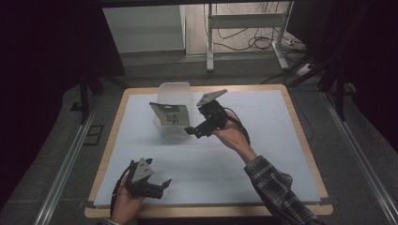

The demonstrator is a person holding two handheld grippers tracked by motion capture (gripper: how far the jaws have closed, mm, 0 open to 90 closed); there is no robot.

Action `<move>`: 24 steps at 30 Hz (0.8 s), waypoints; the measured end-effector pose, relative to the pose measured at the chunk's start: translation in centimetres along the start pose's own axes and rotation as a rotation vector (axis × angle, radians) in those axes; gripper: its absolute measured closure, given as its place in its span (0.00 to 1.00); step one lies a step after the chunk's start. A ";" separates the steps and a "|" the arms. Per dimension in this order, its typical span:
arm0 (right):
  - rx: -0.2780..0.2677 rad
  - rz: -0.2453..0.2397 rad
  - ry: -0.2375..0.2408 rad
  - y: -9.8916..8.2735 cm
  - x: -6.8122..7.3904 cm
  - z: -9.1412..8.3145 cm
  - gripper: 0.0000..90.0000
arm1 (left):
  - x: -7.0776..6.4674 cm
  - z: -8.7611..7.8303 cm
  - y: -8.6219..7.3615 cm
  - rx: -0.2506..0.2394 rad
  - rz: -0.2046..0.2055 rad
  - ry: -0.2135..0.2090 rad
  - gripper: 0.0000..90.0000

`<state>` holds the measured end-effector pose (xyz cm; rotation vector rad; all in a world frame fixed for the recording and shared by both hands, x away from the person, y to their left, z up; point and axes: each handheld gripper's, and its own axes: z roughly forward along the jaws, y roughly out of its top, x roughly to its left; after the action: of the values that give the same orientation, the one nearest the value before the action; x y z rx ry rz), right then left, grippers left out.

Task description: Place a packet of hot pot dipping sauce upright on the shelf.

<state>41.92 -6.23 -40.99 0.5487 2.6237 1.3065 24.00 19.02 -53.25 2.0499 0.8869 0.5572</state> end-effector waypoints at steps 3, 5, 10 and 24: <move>-0.003 0.001 -0.002 -0.3 0.1 -0.2 0.00 | 0.0 0.0 0.0 0.000 0.000 0.000 0.00; -0.007 0.002 -0.011 -0.6 0.2 -0.5 0.00 | 0.0 0.0 0.0 0.000 0.000 -0.001 0.00; -0.013 -0.003 -0.025 -1.4 0.6 -1.4 0.00 | 0.0 0.1 0.1 0.001 0.003 -0.002 0.00; -0.021 0.011 -0.040 -3.3 1.2 -3.1 0.00 | 0.0 0.1 0.1 -0.002 -0.002 -0.001 0.00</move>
<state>39.04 -9.86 -41.77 0.5802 2.5758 1.3102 24.07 18.97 -53.24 2.0467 0.8872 0.5560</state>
